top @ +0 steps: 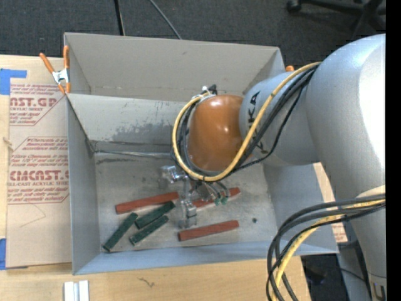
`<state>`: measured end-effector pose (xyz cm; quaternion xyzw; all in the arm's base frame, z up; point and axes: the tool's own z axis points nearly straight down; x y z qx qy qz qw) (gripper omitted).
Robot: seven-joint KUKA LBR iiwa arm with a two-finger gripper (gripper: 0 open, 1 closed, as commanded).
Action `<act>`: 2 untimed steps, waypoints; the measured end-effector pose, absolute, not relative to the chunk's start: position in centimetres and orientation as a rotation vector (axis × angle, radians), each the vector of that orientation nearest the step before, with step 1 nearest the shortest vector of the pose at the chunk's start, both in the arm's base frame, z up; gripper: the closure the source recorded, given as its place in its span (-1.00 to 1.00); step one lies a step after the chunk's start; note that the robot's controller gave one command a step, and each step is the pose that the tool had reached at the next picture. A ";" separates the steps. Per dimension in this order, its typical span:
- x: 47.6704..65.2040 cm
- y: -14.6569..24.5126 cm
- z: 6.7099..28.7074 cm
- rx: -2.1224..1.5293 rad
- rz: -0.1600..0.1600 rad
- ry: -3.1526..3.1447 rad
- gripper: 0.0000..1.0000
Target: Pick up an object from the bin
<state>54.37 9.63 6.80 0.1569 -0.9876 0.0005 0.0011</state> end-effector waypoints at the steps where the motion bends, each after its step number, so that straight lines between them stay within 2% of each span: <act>1: 54.4 9.9 7.0 0.496 -0.003 -3.102 1.00; 2: 56.6 12.5 14.2 0.798 -0.002 -3.047 1.00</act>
Offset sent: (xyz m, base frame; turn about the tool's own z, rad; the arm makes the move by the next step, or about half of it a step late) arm 0.0000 0.0000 0.0000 0.0000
